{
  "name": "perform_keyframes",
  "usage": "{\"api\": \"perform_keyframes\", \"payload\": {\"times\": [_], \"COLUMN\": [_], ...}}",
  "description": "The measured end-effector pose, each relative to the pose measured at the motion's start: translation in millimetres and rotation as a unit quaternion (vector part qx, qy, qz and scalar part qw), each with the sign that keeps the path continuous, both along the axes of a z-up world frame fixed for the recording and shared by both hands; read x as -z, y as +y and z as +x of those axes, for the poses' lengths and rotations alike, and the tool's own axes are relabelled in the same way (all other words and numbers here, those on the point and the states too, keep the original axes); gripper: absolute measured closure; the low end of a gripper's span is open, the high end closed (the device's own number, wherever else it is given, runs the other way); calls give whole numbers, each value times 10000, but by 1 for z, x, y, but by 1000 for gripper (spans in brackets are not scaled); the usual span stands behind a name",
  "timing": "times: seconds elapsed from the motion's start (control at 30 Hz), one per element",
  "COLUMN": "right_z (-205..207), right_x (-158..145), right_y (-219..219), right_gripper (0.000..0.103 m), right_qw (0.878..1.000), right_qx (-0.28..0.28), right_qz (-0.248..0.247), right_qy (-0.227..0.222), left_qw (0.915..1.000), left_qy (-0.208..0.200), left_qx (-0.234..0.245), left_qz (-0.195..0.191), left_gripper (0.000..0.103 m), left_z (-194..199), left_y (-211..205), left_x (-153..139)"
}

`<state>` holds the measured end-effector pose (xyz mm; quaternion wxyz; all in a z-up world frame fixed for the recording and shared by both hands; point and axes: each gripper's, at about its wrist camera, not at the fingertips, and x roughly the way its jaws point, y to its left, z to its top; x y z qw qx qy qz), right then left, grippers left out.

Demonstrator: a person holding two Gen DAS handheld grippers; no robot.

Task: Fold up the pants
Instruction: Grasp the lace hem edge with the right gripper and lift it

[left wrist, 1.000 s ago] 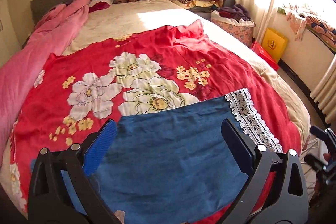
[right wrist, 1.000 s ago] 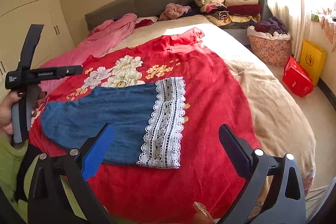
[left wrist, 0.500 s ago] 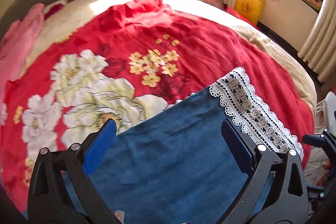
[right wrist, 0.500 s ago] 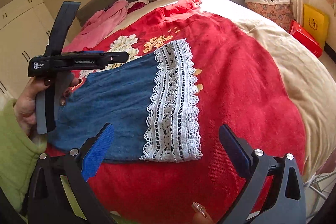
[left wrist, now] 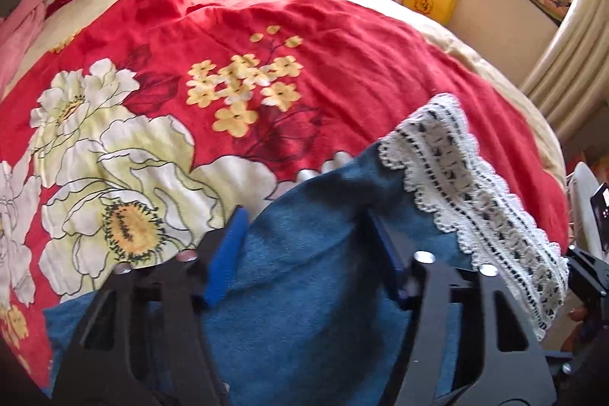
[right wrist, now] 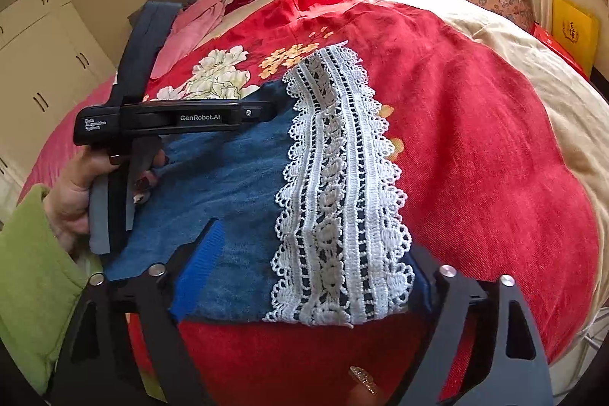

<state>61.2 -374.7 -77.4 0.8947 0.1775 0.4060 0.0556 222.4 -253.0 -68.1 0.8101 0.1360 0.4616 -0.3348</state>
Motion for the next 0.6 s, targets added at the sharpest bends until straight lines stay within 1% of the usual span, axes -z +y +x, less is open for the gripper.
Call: {"api": "perform_keyframes", "payload": {"times": [0.03, 0.07, 0.13, 0.17, 0.2, 0.23, 0.27, 0.3, 0.33, 0.37, 0.43, 0.6], "right_z": [2, 2, 3, 3, 3, 4, 4, 5, 6, 7, 7, 6], "right_x": [1, 1, 2, 2, 1, -1, -2, -3, -5, -7, -13, -34], "right_y": [-1, -2, -4, -4, -4, -4, -4, -5, -6, -6, -4, 9], "right_gripper": [36, 39, 56, 58, 64, 69, 72, 78, 81, 81, 83, 84], "right_qw": [10000, 10000, 9999, 9999, 10000, 9999, 9999, 9999, 9998, 9998, 9995, 9981], "right_qx": [44, 80, 83, 59, 1, -32, -54, -83, -106, -135, -205, -419], "right_qz": [-18, -34, -104, -110, -79, -77, -79, -34, 27, 84, 125, 52], "right_qy": [2, -13, -32, -38, -55, -65, -82, -115, -135, -156, -218, -438], "left_qw": [10000, 10000, 10000, 9999, 9999, 9999, 9999, 9999, 9999, 9999, 10000, 9996], "left_qy": [-37, -41, 67, 108, 101, 71, 28, -4, -42, -56, -2, 59], "left_qx": [26, 47, -40, -81, -111, -118, -106, -89, -61, -53, -93, -150], "left_qz": [35, 60, 47, 30, 42, 80, 123, 120, 128, 131, 9, -230], "left_gripper": [56, 59, 63, 67, 70, 74, 78, 81, 84, 87, 90, 96], "left_z": [-2, -3, -1, 0, -1, -2, -5, -5, -7, -6, -3, -2], "left_y": [-2, -3, -2, -2, -2, -3, -4, -4, -3, -3, 2, 12], "left_x": [0, 1, 2, 1, 1, 0, -2, -2, -4, -4, -5, -11]}}
